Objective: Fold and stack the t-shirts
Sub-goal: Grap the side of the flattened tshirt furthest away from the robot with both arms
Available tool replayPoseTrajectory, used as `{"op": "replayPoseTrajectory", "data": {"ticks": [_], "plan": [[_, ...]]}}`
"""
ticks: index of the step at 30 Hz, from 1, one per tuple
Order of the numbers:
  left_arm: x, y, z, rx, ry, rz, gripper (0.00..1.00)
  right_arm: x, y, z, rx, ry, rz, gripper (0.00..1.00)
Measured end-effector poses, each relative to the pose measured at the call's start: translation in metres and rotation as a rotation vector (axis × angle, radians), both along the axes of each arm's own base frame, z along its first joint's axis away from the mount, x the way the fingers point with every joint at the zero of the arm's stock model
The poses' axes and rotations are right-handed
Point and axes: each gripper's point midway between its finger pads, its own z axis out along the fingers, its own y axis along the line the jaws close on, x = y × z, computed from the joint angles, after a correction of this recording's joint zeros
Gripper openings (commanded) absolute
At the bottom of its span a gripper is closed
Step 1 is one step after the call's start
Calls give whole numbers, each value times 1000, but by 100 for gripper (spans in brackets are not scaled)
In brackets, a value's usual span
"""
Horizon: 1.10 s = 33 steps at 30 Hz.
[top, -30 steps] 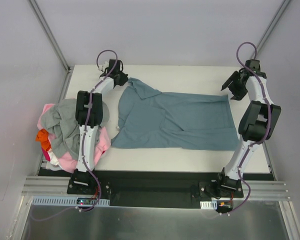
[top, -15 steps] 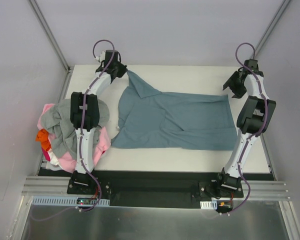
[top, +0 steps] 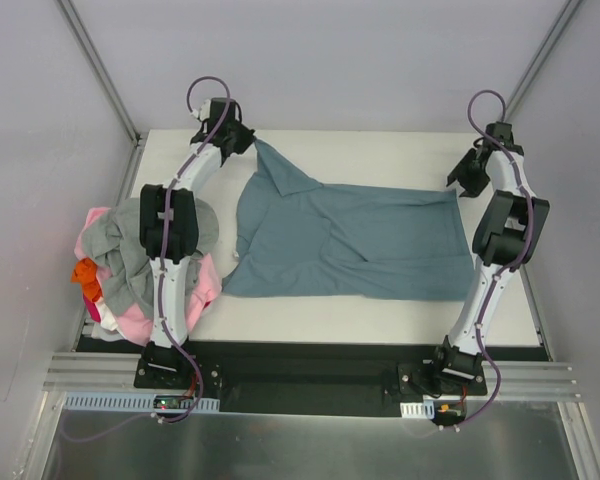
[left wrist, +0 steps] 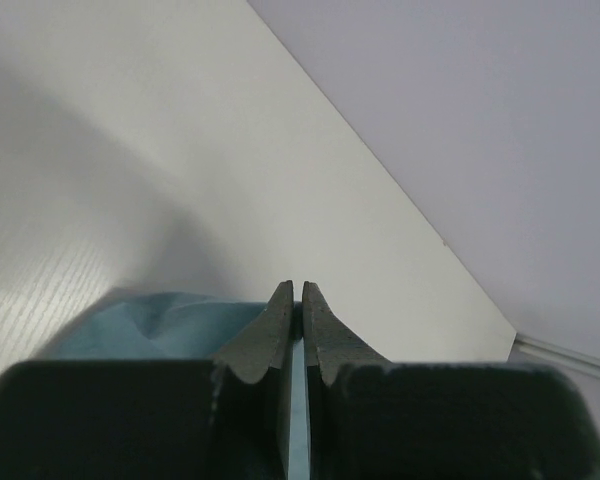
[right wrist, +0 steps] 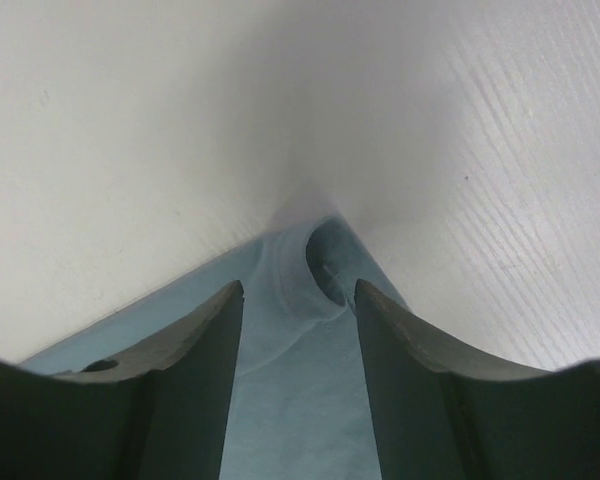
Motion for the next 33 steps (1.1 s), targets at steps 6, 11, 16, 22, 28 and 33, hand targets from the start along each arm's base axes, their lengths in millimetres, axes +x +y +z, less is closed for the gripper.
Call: {"op": "replayPoseTrajectory", "data": {"ticks": [6,11,16,22,28,33], "plan": [[-1,0,14,2,-22,-4,0,2,4,-16,32,15,1,29],[-2,1,22,11,-38,-12,0,2,7,-21,49,23,-5,1],[-3,1,28,15,-48,-16,0,3,6,-20,44,16,-7,1],[-8,1,47,11,-66,-18,0,9,5,-12,37,-7,4,1],[-35,0,97,-12,-121,-28,0,12,4,7,23,-44,24,1],[-65,-5,116,-39,-134,-41,0,11,5,19,11,-65,48,1]]}}
